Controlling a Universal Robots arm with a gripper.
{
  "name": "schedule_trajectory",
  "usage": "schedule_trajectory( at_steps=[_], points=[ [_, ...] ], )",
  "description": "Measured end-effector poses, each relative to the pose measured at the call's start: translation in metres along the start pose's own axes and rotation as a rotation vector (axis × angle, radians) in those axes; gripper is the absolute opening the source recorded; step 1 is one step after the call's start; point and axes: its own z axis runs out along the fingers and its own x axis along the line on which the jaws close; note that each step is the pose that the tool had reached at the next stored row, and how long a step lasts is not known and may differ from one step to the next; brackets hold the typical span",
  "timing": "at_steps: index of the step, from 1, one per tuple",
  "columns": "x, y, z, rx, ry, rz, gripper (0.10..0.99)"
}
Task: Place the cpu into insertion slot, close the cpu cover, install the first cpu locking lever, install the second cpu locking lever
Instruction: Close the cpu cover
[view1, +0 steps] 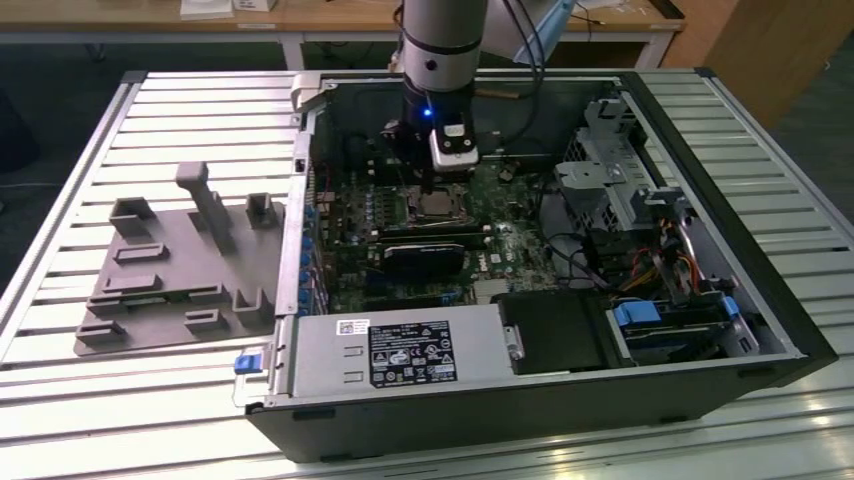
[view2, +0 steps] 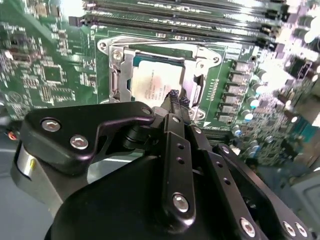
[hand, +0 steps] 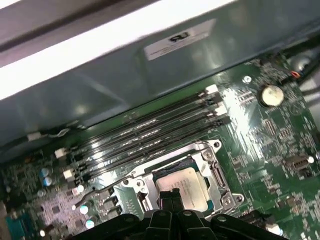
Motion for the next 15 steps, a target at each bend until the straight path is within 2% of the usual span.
schedule_trajectory(
  at_steps=[6,11,15],
  points=[
    [0.0,-0.0001,0.0012,0.002,0.0032,-0.11,0.106],
    [-0.0001,-0.0001,0.0021,-0.001,-0.0066,-0.184,0.106],
    [0.002,-0.0014,0.0026,-0.003,-0.0113,-0.2,0.106]
  ],
)
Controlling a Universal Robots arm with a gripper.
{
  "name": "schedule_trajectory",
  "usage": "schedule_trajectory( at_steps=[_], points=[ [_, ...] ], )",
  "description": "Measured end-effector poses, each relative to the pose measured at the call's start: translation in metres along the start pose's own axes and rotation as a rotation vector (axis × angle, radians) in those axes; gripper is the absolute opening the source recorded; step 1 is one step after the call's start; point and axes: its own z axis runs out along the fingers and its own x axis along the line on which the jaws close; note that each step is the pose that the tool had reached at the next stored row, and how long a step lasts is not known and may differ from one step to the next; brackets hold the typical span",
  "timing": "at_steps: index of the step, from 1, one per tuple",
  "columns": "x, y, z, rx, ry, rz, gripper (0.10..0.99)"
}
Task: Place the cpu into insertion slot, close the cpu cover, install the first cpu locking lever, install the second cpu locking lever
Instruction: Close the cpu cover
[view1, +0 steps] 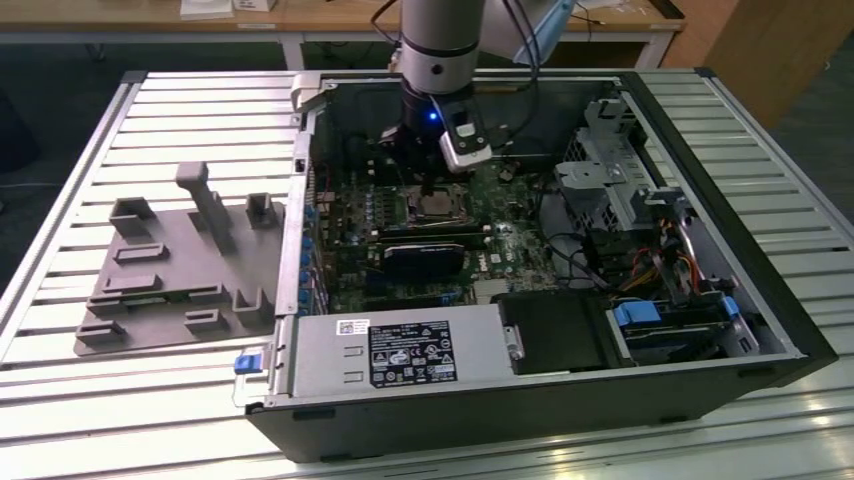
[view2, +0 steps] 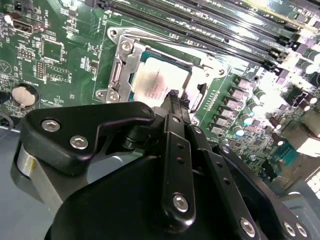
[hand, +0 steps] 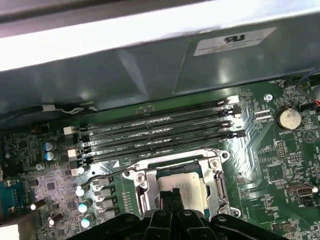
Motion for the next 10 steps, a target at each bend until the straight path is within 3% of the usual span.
schedule_trajectory(
  at_steps=[5,10],
  points=[
    [0.0051,-0.0042,0.0009,-0.002,-0.0109,-0.003,0.106],
    [0.0079,-0.0088,0.0022,-0.003,-0.0163,-0.004,0.106]
  ],
)
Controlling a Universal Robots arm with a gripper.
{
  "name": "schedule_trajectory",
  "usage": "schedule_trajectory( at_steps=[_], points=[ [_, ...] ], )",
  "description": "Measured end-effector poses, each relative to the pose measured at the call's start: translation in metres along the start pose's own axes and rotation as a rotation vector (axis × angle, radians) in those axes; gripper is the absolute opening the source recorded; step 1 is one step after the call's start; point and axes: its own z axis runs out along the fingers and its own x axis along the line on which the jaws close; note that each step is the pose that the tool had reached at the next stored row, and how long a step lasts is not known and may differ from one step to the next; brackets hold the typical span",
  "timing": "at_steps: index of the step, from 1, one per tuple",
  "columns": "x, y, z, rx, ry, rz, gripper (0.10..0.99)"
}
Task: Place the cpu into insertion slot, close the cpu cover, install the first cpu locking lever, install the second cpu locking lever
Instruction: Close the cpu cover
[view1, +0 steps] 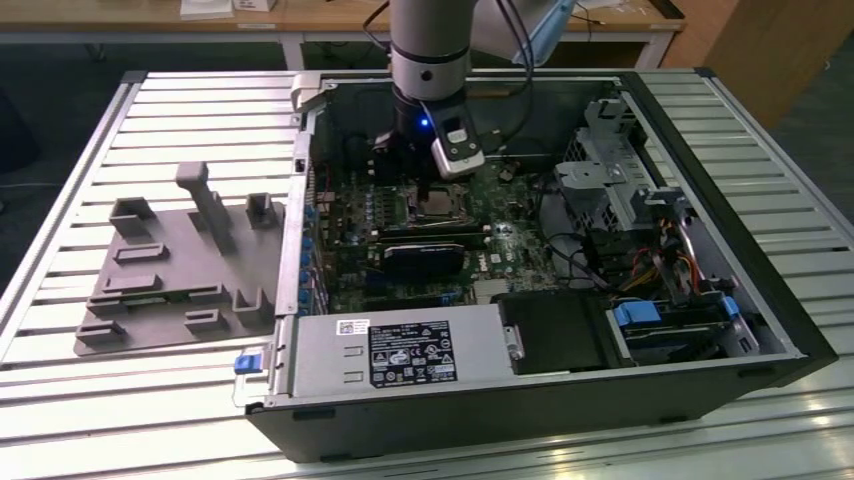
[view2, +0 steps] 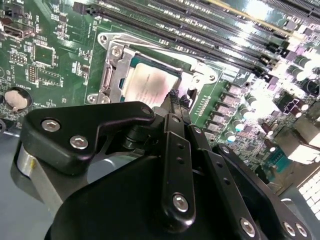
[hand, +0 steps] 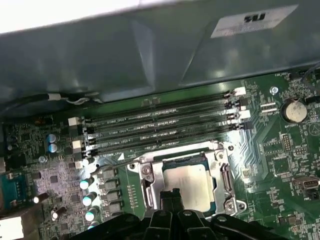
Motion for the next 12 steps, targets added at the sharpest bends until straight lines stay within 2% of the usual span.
schedule_trajectory(
  at_steps=[6,12],
  points=[
    [0.0004,-0.0004,0.0004,0.0,-0.0007,0.0,0.106],
    [0.0072,-0.002,0.0044,-0.004,-0.0156,-0.001,0.106]
  ],
)
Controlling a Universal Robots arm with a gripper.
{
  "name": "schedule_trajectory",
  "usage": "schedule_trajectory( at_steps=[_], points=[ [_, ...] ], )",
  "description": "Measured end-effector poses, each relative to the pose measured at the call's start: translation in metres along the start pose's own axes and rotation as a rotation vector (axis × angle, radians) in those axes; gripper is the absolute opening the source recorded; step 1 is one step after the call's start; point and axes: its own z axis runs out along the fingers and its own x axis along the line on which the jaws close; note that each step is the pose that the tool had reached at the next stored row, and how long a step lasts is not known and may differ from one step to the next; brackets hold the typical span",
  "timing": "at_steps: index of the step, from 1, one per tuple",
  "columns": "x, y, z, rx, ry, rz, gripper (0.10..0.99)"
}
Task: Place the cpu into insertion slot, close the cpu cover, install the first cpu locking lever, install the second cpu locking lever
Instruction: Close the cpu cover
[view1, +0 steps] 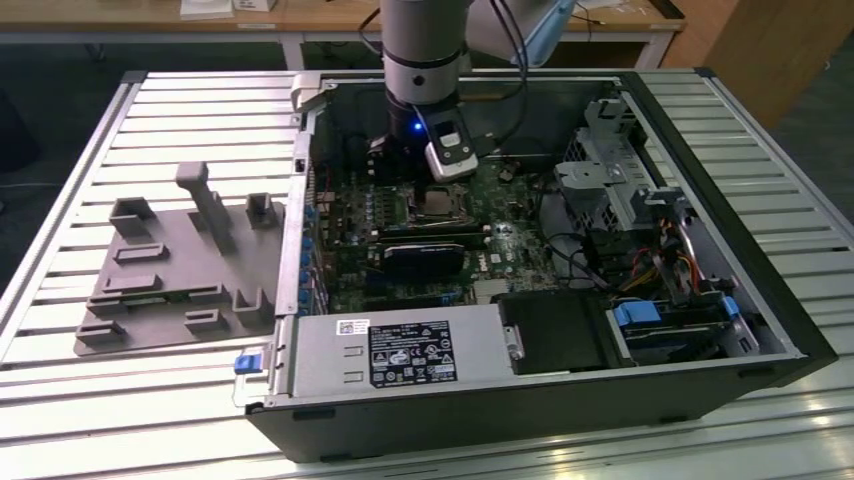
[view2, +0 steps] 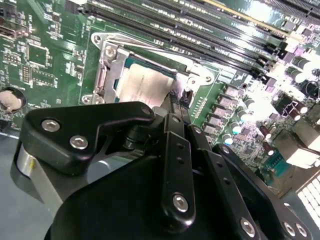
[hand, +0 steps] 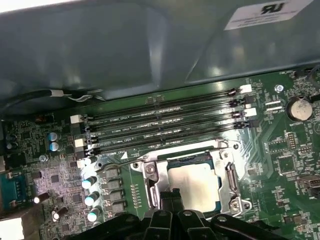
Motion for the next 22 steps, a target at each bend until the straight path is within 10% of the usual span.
schedule_trajectory(
  at_steps=[22],
  points=[
    [0.0079,-0.0025,0.0153,0.0,-0.0025,0.0,0.106]
  ],
)
